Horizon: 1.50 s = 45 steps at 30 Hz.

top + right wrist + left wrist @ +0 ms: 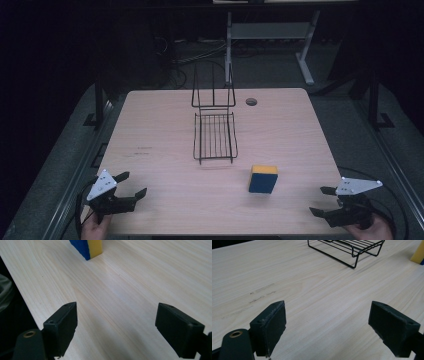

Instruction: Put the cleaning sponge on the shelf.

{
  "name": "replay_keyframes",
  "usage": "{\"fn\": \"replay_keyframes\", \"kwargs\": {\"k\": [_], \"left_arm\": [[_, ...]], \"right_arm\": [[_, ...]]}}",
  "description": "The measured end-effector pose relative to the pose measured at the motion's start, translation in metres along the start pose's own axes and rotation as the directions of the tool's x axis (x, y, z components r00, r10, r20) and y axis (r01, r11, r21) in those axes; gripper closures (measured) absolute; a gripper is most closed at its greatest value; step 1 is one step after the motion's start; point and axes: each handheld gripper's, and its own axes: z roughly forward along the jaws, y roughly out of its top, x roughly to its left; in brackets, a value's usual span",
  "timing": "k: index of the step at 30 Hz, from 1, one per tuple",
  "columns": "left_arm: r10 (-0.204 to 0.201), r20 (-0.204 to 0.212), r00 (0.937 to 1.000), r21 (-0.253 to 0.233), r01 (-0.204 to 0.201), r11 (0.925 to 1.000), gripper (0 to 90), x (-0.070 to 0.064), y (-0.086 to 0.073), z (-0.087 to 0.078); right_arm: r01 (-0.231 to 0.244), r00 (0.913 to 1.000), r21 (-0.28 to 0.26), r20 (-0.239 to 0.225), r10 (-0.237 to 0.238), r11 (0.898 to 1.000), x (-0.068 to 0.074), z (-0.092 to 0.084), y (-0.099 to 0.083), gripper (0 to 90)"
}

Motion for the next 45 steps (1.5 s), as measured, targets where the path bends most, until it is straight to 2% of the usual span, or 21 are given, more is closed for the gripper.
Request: {"fn": "replay_keyframes", "kwargs": {"k": [4, 6, 12, 17, 18, 21, 22, 23, 24, 25, 26, 27, 29, 31, 33, 41, 45], "left_arm": [[0.007, 0.003, 1.0, 0.004, -0.007, 1.0, 14.1, -0.001, 0.0, 0.001], [0.012, 0.006, 0.9999, 0.008, -0.012, 0.9999, 14.1, -0.002, 0.0, 0.002], [0.006, 0.006, 1.0, -0.001, -0.006, 1.0, 14.1, -0.002, 0.001, 0.002], [0.014, 0.012, 0.9998, -0.003, -0.014, 0.9999, 14.1, -0.003, 0.002, 0.002], [0.014, 0.012, 0.9998, -0.003, -0.014, 0.9999, 14.1, -0.003, 0.002, 0.002], [0.01, 0.013, 0.9999, -0.002, -0.01, 0.9999, 14.1, -0.001, 0.002, 0.002], [0.008, 0.01, 0.9999, -0.006, -0.008, 1.0, 14.1, -0.001, 0.002, 0.001], [0.008, 0.01, 0.9999, -0.006, -0.008, 1.0, 14.1, -0.001, 0.002, 0.001], [0.007, 0.01, 0.9999, -0.007, -0.007, 1.0, 14.1, -0.001, 0.002, 0.001], [0.007, 0.009, 0.9999, -0.006, -0.007, 1.0, 14.1, -0.001, 0.002, 0.001], [0.008, 0.01, 0.9999, -0.005, -0.008, 1.0, 14.1, -0.001, 0.002, 0.001], [0.008, 0.01, 0.9999, -0.005, -0.008, 1.0, 14.1, -0.001, 0.002, 0.001], [0.007, 0.011, 0.9999, -0.005, -0.006, 1.0, 14.1, -0.001, 0.002, 0.001], [0.006, 0.011, 0.9999, -0.005, -0.005, 1.0, 14.1, -0.001, 0.002, 0.001], [0.008, 0.012, 0.9999, -0.006, -0.007, 1.0, 14.1, -0.001, 0.002, 0.001], [0.005, 0.014, 0.9999, -0.005, -0.005, 1.0, 14.1, -0.001, 0.002, 0.001], [0.004, 0.013, 0.9999, -0.005, -0.004, 1.0, 14.1, 0.0, 0.002, 0.001]], "right_arm": [[0.023, 0.9997, -0.013, -0.006, -0.023, 1.0, 0.001, -0.003, 0.008, 17.8], [0.035, 0.999, -0.027, -0.027, -0.036, 0.999, 0.0, -0.002, 0.016, 17.7], [0.081, 0.9957, 0.011, -0.046, -0.081, 0.997, 0.005, 0.005, 0.035, 17.5], [0.142, 0.9871, 0.03, -0.079, -0.139, 0.989, 0.011, 0.016, 0.06, 16.9], [0.142, 0.9871, 0.03, -0.079, -0.139, 0.989, 0.011, 0.016, 0.06, 16.9], [0.182, 0.9793, 0.04, -0.098, -0.177, 0.983, 0.017, 0.023, 0.076, 17.3], [0.212, 0.9728, 0.046, -0.106, -0.206, 0.976, 0.019, 0.028, 0.087, 18.8], [0.212, 0.9728, 0.046, -0.106, -0.206, 0.976, 0.019, 0.028, 0.087, 18.8], [0.232, 0.9671, 0.054, -0.119, -0.225, 0.971, 0.022, 0.032, 0.097, 18.9], [0.232, 0.9671, 0.054, -0.119, -0.225, 0.971, 0.022, 0.032, 0.097, 18.9], [0.256, 0.9603, 0.067, -0.133, -0.246, 0.964, 0.024, 0.036, 0.107, 19.5], [0.256, 0.9603, 0.067, -0.133, -0.246, 0.964, 0.024, 0.036, 0.107, 19.5], [0.282, 0.9526, 0.084, -0.142, -0.269, 0.956, 0.025, 0.04, 0.118, 19.7], [0.287, 0.951, 0.087, -0.146, -0.272, 0.954, 0.025, 0.041, 0.121, 19.8], [0.316, 0.9417, 0.107, -0.155, -0.299, 0.943, 0.026, 0.046, 0.131, 20.5], [0.323, 0.9357, 0.136, -0.194, -0.294, 0.937, 0.023, 0.061, 0.143, 22.5], [0.34, 0.9286, 0.151, -0.21, -0.306, 0.928, 0.023, 0.07, 0.148, 24.2]]}}
